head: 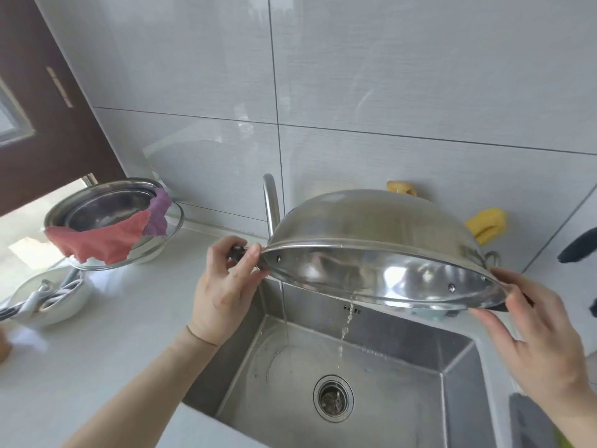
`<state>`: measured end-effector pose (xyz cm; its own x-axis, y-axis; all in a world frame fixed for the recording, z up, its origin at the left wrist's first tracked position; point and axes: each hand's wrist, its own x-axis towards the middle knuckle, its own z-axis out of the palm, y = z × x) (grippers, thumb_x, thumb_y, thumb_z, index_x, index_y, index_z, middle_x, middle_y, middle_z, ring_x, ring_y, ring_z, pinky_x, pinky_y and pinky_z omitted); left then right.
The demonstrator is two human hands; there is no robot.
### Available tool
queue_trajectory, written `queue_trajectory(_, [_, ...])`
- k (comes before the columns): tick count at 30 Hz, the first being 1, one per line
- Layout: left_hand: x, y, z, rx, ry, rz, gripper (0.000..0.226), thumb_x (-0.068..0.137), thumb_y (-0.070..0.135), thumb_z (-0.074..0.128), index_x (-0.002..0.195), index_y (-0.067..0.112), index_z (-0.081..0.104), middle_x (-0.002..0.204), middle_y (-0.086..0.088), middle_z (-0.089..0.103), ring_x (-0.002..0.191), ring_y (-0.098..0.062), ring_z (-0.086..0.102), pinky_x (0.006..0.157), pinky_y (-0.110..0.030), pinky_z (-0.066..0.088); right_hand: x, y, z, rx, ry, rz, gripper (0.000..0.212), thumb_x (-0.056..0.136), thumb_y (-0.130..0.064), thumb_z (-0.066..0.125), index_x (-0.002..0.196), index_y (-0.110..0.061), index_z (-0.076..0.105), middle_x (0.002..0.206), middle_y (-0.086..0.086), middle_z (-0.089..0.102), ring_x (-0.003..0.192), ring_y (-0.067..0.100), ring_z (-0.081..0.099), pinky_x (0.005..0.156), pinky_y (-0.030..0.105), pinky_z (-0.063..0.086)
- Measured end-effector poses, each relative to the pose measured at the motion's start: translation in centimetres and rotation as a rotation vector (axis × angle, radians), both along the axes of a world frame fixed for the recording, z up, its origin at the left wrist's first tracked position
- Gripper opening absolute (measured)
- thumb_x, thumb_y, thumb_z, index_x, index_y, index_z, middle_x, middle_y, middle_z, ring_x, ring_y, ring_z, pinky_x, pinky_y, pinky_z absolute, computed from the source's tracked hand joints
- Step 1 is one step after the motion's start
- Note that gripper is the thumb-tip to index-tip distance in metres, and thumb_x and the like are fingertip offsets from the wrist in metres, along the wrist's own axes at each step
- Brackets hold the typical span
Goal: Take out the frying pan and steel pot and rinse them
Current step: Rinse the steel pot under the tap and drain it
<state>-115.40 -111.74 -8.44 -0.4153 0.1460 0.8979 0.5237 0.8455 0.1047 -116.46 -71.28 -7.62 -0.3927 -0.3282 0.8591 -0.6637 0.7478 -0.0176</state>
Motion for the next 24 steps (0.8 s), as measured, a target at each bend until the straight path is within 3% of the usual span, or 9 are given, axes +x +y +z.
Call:
queue_trajectory(2, [0.0, 0.1, 0.7, -0.006, 0.026, 0.0, 0.09, 0.085, 0.004, 0.068, 0.151, 0.041, 0.017, 0.113, -0.015, 0.041, 0.086, -0.024, 0.052, 0.078, -0.024, 0.046, -0.1, -0.1, 0.6, 0.004, 0.028, -0.026, 0.04, 0.084, -0.012, 0.065, 0.118, -0.004, 0.046, 0.116, 0.024, 0.054, 0.101, 0.011, 0.056, 0.094, 0.017, 0.039])
queue_trajectory(4, [0.0, 0.0, 0.9, -0.009, 0.037, 0.001, 0.09, 0.086, 0.005, 0.068, 0.151, 0.041, 0.017, 0.112, -0.016, 0.042, 0.087, -0.025, 0.052, 0.077, -0.025, 0.046, -0.2, -0.3, 0.9, 0.014, 0.046, -0.041, 0.039, 0.084, -0.011, 0.065, 0.118, -0.004, 0.047, 0.117, 0.024, 0.053, 0.093, 0.025, 0.057, 0.094, 0.018, 0.039])
queue_trajectory(6, [0.0, -0.3, 0.4, -0.002, 0.023, 0.004, 0.088, 0.085, 0.004, 0.069, 0.149, 0.04, 0.02, 0.113, -0.015, 0.042, 0.085, -0.026, 0.054, 0.074, -0.025, 0.049, -0.2, -0.5, 0.8, -0.001, 0.039, -0.018, 0.041, 0.084, -0.012, 0.065, 0.121, -0.005, 0.045, 0.119, 0.023, 0.052, 0.105, 0.015, 0.057, 0.094, 0.019, 0.04])
queue_trajectory(8, [0.1, -0.6, -0.8, 0.005, -0.02, 0.009, 0.075, 0.086, 0.007, 0.068, 0.143, 0.035, 0.028, 0.113, -0.014, 0.042, 0.081, -0.029, 0.059, 0.069, -0.031, 0.054, -0.3, -0.8, 0.1, -0.011, -0.001, 0.024, 0.049, 0.085, -0.013, 0.063, 0.129, -0.01, 0.041, 0.12, 0.022, 0.05, 0.123, -0.002, 0.042, 0.098, 0.017, 0.038])
queue_trajectory(10, [0.6, -0.8, -2.5, 0.014, -0.096, 0.035, 0.061, 0.089, 0.014, 0.064, 0.138, 0.029, 0.032, 0.113, -0.012, 0.042, 0.079, -0.028, 0.062, 0.062, -0.035, 0.056, -0.3, -1.3, -1.2, 0.005, -0.071, 0.059, 0.055, 0.085, -0.016, 0.06, 0.134, -0.013, 0.036, 0.122, 0.021, 0.05, 0.13, -0.006, 0.034, 0.102, 0.014, 0.034])
queue_trajectory(13, [1.8, -0.8, -6.3, 0.038, -0.277, 0.066, 0.057, 0.088, 0.023, 0.058, 0.139, 0.03, 0.032, 0.112, -0.01, 0.043, 0.083, -0.019, 0.056, 0.061, -0.029, 0.055, -0.5, -1.6, -5.4, 0.013, -0.25, 0.097, 0.053, 0.09, -0.028, 0.056, 0.136, -0.01, 0.036, 0.125, 0.017, 0.05, 0.133, -0.007, 0.033, 0.104, 0.011, 0.033])
queue_trajectory(16, [3.3, -1.0, -10.6, 0.073, -0.526, 0.082, 0.076, 0.086, 0.022, 0.06, 0.149, 0.039, 0.023, 0.114, -0.007, 0.044, 0.085, -0.017, 0.056, 0.06, -0.03, 0.056, -0.3, -2.0, -9.7, 0.016, -0.413, 0.096, 0.05, 0.098, -0.043, 0.046, 0.13, -0.005, 0.044, 0.122, 0.015, 0.055, 0.132, -0.005, 0.035, 0.104, 0.01, 0.033])
queue_trajectory(19, [3.9, -1.4, -13.2, 0.081, -0.73, 0.1, 0.108, 0.073, 0.009, 0.08, 0.151, 0.045, 0.014, 0.112, -0.003, 0.045, 0.072, -0.016, 0.06, 0.049, -0.026, 0.052, -0.4, -3.1, -11.9, 0.037, -0.515, 0.104, 0.052, 0.099, -0.049, 0.038, 0.133, -0.01, 0.045, 0.125, 0.007, 0.051, 0.131, -0.005, 0.036, 0.104, 0.005, 0.028])
queue_trajectory(24, [3.1, -2.4, -13.9, 0.091, -0.768, 0.17, 0.11, 0.065, 0.009, 0.086, 0.148, 0.044, 0.021, 0.109, 0.0, 0.043, 0.062, -0.017, 0.059, 0.044, -0.024, 0.047, -1.9, -4.8, -13.2, 0.001, -0.633, 0.105, 0.05, 0.098, -0.056, 0.032, 0.14, -0.03, 0.034, 0.139, -0.016, 0.04, 0.122, -0.012, 0.042, 0.083, 0.013, 0.043])
